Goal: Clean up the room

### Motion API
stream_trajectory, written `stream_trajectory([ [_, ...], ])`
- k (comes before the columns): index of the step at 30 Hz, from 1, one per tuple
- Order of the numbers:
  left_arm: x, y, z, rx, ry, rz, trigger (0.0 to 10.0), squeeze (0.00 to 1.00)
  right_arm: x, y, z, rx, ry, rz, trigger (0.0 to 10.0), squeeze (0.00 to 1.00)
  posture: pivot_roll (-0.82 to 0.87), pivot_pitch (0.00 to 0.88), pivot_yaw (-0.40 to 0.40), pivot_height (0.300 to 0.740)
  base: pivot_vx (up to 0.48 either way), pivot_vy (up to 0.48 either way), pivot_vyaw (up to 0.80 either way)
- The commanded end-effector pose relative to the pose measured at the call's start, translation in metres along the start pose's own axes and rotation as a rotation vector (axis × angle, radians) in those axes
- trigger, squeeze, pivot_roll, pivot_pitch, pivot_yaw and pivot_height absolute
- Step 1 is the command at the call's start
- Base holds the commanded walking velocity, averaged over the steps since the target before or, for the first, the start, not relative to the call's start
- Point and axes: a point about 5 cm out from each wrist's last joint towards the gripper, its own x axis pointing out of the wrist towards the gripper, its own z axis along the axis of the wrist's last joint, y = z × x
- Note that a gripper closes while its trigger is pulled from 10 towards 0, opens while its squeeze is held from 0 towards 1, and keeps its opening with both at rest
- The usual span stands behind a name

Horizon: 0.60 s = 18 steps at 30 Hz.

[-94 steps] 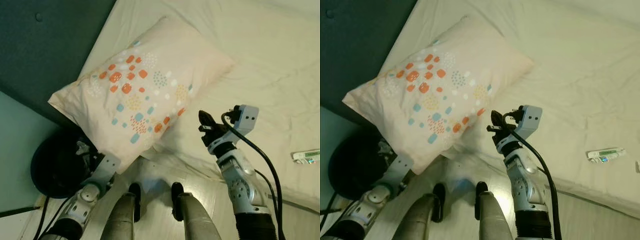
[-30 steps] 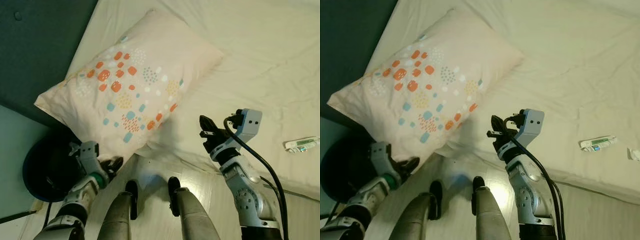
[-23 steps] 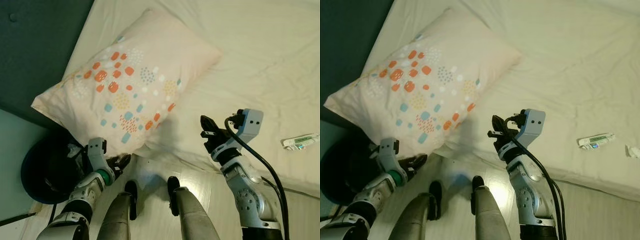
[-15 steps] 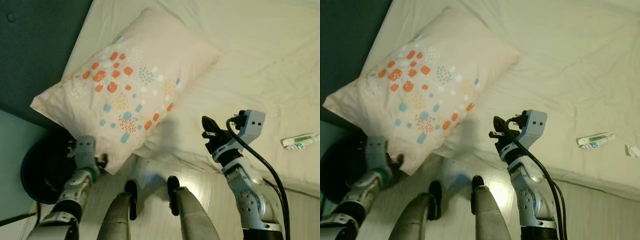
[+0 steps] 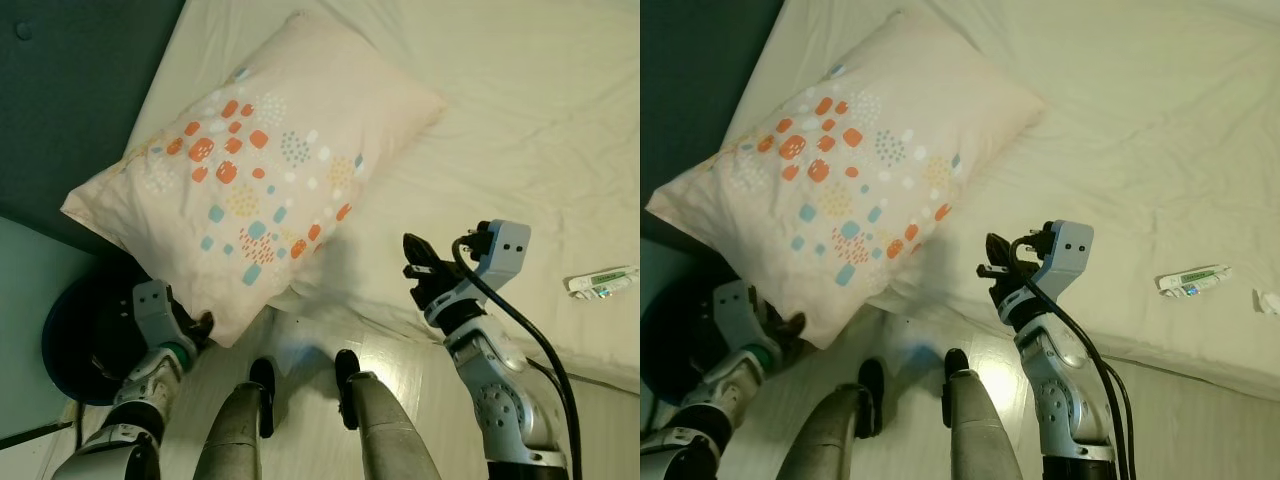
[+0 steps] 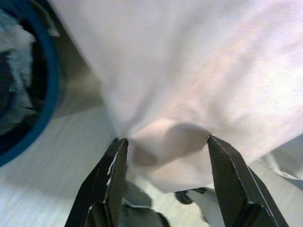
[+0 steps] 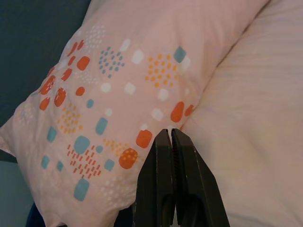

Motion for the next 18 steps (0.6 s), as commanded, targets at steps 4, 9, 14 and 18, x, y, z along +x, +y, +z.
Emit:
stream_trajectory([
  [4,-0.006,0.013,-0.018,-0.015,0.058,0.055,10.0,0.00,-0.009,-0.005,-0.006,0.009,0.034,-0.029,10.0,0.00,-0.22,0.552,0.039,0.740,0.000,0.000,0.00],
  [9,-0.006,0.014,-0.017,-0.020,0.052,0.045,10.0,0.00,-0.012,-0.006,-0.005,0.007,0.039,-0.033,10.0,0.00,-0.23,0.561,0.035,0.740,0.000,0.000,0.00],
  [14,-0.007,0.004,-0.027,-0.112,0.113,-0.102,10.0,0.00,-0.014,-0.005,-0.005,0.006,0.044,-0.035,10.0,0.00,-0.24,0.565,0.033,0.740,0.000,0.000,0.00],
  [18,-0.008,-0.012,-0.033,-0.200,0.163,-0.275,10.0,0.00,-0.014,-0.005,-0.005,0.007,0.045,-0.035,10.0,0.00,-0.23,0.556,0.037,0.740,0.000,0.000,0.00],
])
